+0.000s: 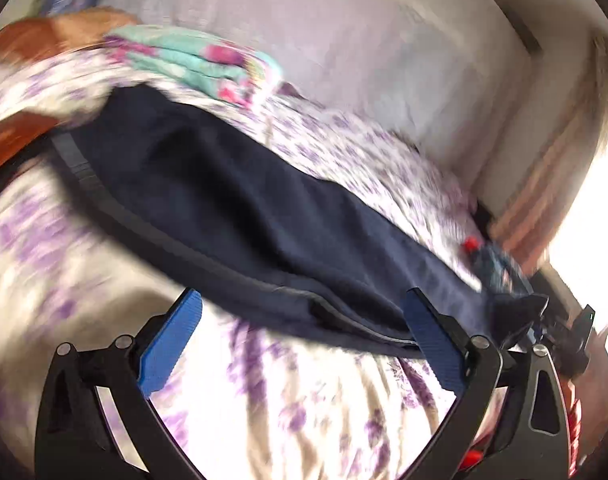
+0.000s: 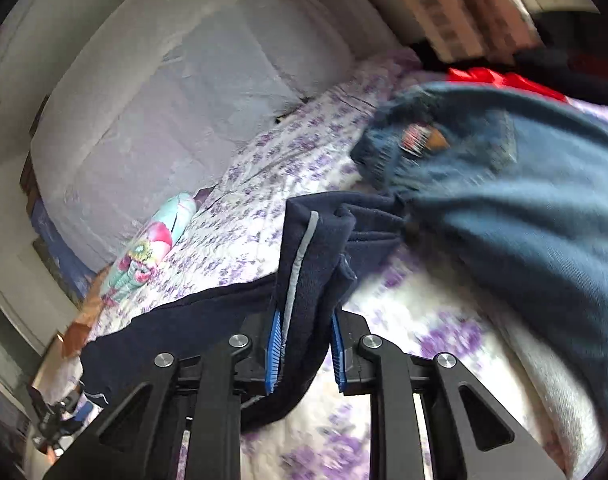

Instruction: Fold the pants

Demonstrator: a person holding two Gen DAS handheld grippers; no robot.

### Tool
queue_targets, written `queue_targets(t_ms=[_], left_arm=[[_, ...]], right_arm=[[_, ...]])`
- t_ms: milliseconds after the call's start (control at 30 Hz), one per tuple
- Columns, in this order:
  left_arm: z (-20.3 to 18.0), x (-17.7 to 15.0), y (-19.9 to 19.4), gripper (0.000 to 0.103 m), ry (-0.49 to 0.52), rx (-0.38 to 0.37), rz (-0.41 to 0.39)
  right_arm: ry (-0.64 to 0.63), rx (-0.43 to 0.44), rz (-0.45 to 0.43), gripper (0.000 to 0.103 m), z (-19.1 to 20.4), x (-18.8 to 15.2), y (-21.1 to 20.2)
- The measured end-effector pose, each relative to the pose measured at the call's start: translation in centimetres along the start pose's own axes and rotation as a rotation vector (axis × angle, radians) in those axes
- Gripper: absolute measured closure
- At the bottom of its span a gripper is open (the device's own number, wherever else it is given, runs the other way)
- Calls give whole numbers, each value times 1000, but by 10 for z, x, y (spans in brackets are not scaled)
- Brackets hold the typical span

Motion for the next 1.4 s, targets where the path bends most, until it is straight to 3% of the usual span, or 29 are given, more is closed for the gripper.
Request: queue_targets(t_ms=[100,167,267,367,400,467,500,567,600,667,733,800,867,933,967,1067,1167,1233,1300,1367,1400], left_arm=[[28,7,-30,5,-116,-24,-68],[44,11,-41,5,-169,-36,-87],[63,17,-54,5,-200,-12,-110],[72,26,-70,5,-163,49,-153],[74,28,-76,5,-149,65,-164],[79,29,-83,5,-130,78,-170],[83,30,-86,5,-132,85,-175],[91,34,-88,5,-153,76,-180],[96,35,-87,5,-178,57,-174],[100,32,-82,5,-217,21,-156],[102,32,-78,5,-227,16,-152],[97,32,-77,5,-204,28,-153],[93,31,-77,5,-189,27,-145],[91,30,-76,5,-198,20,-132],[92,31,-74,5,-207,13,-125],[95,30,-72,5,-253,-14,-102],[96,30,-72,5,-284,-27,-97],[93,29,-68,5,-292,-27,-85],[90,30,-62,5,-278,6,-75],[86,32,-54,5,-259,39,-59],[85,33,-49,5,-250,61,-47]], right_arm=[[-224,38,-2,84,76,21,19],[-375,76,15,84,129,18,32],[-630,152,87,85,212,-25,55],[-885,198,307,85,263,-108,103],[-941,198,376,78,269,-136,115],[-1081,108,290,72,276,-150,108],[-1113,96,298,71,277,-151,103],[-1047,164,351,64,273,-144,91],[-974,231,377,53,275,-135,83],[-852,303,332,49,278,-107,65],[-769,271,241,45,273,-70,58],[-736,178,168,31,263,-47,67],[-760,64,208,29,251,-56,98],[-821,13,425,29,231,-108,142],[-774,44,379,27,229,-108,147],[-634,112,451,24,221,-107,154],[-548,163,323,23,217,-84,133],[-554,173,258,15,218,-76,123],[-604,155,311,4,213,-93,134],[-652,137,442,3,202,-131,159],[-620,157,445,3,201,-129,163]])
Point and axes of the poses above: each gripper's, at about its wrist camera, not at the fingertips, and y roughly the way its jaws point, z to its left, x to its top, the point moved 10 cm from there along y, roughly the way its jaws point, and after that the axes turned 7 degrees about -y, right-handed, at the moved point
